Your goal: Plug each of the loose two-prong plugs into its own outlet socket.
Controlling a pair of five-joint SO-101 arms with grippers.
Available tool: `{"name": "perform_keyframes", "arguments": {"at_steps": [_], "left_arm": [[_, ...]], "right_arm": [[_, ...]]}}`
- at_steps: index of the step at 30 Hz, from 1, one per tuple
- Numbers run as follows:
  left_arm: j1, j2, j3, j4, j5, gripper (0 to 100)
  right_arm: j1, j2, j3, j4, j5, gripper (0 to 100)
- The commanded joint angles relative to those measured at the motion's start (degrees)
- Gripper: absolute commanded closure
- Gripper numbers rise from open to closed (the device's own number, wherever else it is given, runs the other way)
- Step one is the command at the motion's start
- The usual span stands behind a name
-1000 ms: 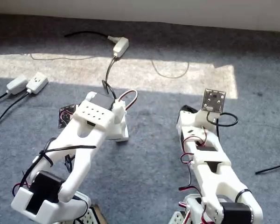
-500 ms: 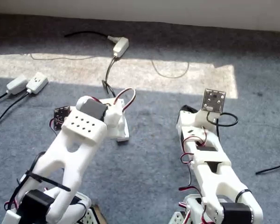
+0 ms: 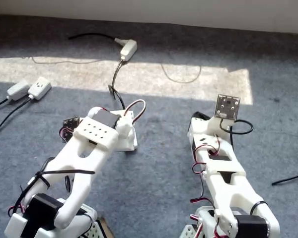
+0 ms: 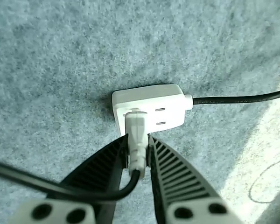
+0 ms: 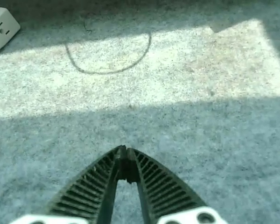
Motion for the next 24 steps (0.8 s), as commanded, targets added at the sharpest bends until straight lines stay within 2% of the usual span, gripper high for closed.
{"name": "perform_keyframes", "arguments": {"at_steps": [1, 11, 24], "left_arm": [[0.92, -0.4, -0.31, -0.44, 1.58, 99], [4.53, -0.66, 0.4, -0.53, 2.99, 99], [0.66, -0.75, 0.13, -0.44, 2.99, 99]], "right_arm": [[0.57, -2.24, -2.42, 0.31, -0.7, 99.0], [0.57, -2.15, -2.42, 0.31, -0.7, 99.0], [0.48, -2.15, -2.42, 0.31, -0.7, 99.0]]}}
